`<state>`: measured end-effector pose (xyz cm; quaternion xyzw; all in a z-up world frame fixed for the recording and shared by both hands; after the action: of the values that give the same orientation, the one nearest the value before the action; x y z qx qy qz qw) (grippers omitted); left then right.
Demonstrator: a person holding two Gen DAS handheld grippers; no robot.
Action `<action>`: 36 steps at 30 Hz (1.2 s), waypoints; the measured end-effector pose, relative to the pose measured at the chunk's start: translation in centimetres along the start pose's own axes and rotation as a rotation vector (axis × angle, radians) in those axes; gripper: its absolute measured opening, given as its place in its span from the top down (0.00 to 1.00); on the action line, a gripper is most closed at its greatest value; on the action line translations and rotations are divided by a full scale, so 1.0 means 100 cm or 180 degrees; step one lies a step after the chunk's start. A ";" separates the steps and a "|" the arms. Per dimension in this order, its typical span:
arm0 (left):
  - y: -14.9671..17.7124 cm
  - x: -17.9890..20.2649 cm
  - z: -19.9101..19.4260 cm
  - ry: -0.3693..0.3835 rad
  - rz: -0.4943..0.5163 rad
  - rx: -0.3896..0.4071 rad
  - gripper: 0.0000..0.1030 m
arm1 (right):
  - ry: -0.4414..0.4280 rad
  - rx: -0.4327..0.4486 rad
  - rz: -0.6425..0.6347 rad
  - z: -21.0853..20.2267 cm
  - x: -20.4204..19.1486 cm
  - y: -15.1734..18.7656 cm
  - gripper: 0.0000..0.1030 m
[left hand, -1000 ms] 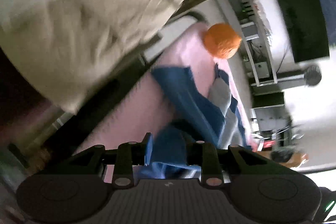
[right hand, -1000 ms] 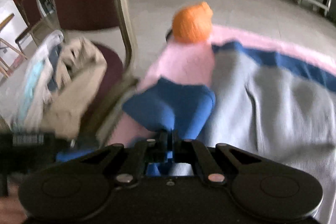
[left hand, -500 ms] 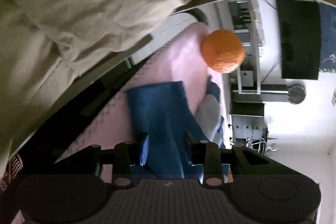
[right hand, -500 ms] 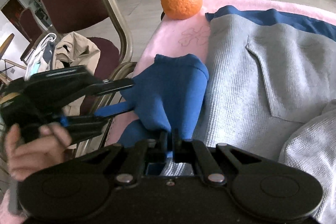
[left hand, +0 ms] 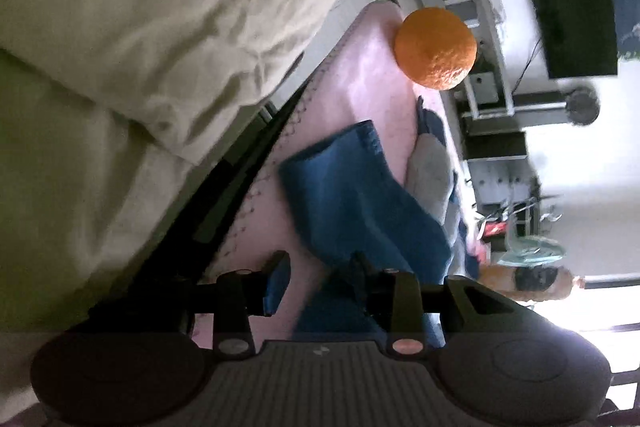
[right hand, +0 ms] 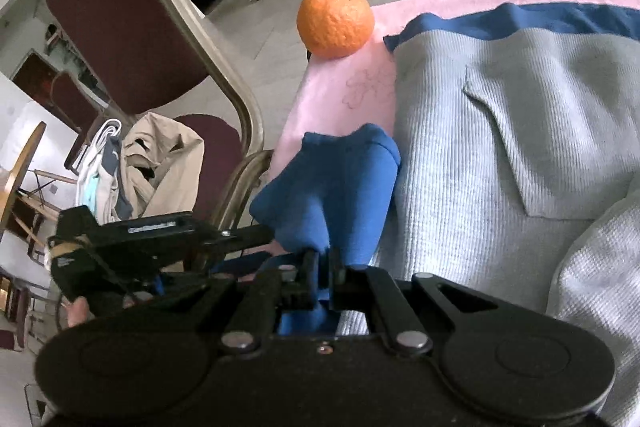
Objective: Fold clothes
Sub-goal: 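Lift the blue sleeve with the right gripper and fold it across the sweater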
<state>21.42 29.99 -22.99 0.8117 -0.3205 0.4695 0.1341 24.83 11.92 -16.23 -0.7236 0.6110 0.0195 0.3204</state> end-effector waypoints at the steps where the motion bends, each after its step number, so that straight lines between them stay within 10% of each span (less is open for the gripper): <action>1: -0.001 0.000 0.002 0.0028 -0.0022 0.0017 0.68 | -0.0003 -0.0005 0.0007 0.000 0.000 0.000 0.96; 10: -0.009 -0.001 0.020 0.0212 -0.0157 0.0174 0.70 | -0.0093 -0.0061 0.0099 0.001 0.001 0.001 0.96; 13: -0.014 0.003 0.021 0.0112 -0.0054 0.0265 0.96 | -0.0073 -0.0054 0.0058 -0.002 0.000 0.004 0.96; 16: -0.019 0.010 0.017 -0.0171 0.0201 0.0431 0.99 | -0.0051 -0.0045 0.0014 -0.004 -0.002 0.006 0.95; 22: -0.005 0.115 -0.045 -0.1099 0.2064 0.1467 1.00 | -0.0027 0.0035 -0.0051 -0.017 -0.005 0.010 0.85; 25: 0.014 0.167 -0.095 -0.1316 0.2794 0.2155 1.00 | -0.0068 0.0256 -0.0024 -0.046 -0.009 0.009 0.59; 29: 0.029 0.189 -0.166 -0.1321 0.3026 0.2907 0.99 | -0.0123 0.0550 0.0011 -0.084 -0.014 0.009 0.45; 36: -0.012 0.125 -0.214 -0.1569 0.2552 0.3086 0.99 | -0.0239 0.0656 0.0128 -0.117 -0.014 0.014 0.40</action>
<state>12.13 37.07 -1.09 0.6818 -0.3712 0.3747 -0.5070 18.96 7.33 -6.96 -0.6732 0.6117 -0.0100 0.4153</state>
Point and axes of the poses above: each gripper's, at about its wrist camera, not at the fingertips, and z roughly the way its jaws point, x to its right, y to its underside, the point moved 8 cm from there along z, roughly the way its jaws point, and after that the axes turned 6 degrees about y, right-handed, at the moved point
